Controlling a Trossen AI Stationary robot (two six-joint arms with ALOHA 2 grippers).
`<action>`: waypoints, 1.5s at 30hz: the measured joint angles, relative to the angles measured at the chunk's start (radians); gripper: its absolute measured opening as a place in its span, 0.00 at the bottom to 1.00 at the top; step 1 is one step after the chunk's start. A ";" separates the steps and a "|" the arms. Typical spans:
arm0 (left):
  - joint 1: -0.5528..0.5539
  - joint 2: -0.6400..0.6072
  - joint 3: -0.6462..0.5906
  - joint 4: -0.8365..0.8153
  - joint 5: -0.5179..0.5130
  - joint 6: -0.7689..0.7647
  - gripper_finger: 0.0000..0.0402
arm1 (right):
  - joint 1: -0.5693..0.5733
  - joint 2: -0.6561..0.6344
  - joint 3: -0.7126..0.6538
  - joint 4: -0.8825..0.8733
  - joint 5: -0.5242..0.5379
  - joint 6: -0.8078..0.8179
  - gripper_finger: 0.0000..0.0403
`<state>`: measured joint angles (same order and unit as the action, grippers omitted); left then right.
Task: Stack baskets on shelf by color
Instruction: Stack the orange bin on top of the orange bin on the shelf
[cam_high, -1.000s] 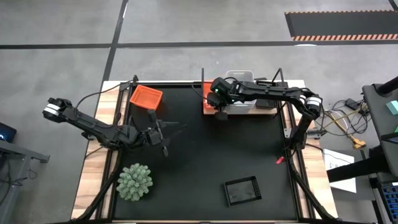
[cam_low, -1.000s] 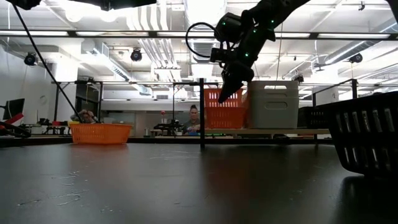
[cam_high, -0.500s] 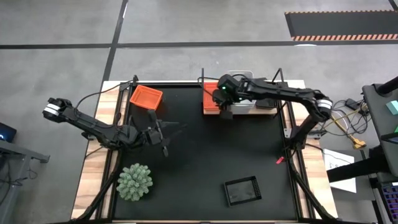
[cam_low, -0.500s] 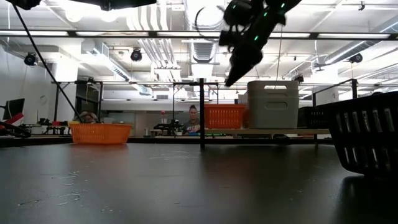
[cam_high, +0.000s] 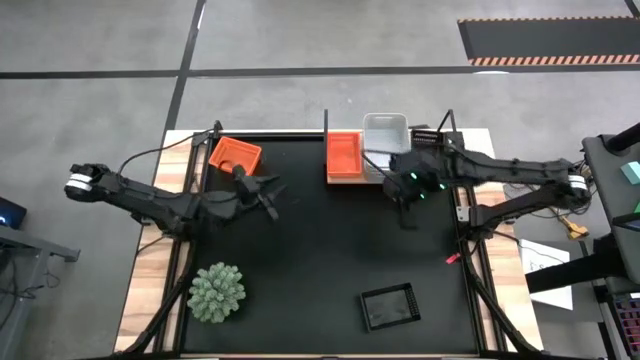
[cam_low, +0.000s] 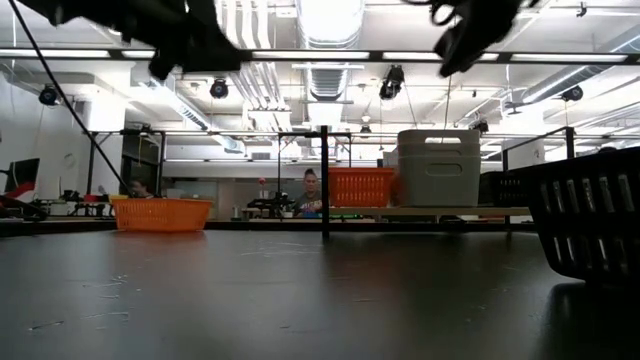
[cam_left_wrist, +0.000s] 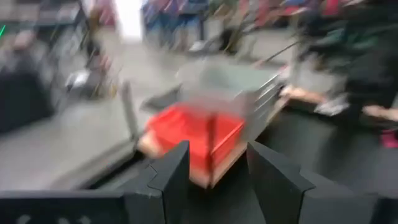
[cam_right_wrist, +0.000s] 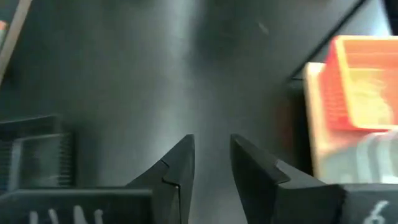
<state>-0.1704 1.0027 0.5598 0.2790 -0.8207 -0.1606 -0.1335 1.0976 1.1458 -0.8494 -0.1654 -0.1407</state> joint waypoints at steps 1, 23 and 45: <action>0.027 0.001 0.000 -0.055 0.000 -0.067 0.36 | 0.027 -0.029 -0.030 0.021 0.000 0.022 0.23; 0.671 0.346 0.355 -0.980 0.445 -0.402 0.36 | 0.223 -0.269 -0.297 0.227 0.008 0.123 0.17; 0.815 0.552 0.383 -0.979 0.471 -0.277 0.28 | 0.223 -0.264 -0.300 0.227 0.008 0.123 0.17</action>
<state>0.6445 1.5547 0.9432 -0.7002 -0.3500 -0.4377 0.0898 0.8337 0.8459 -0.6221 -0.1570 -0.0177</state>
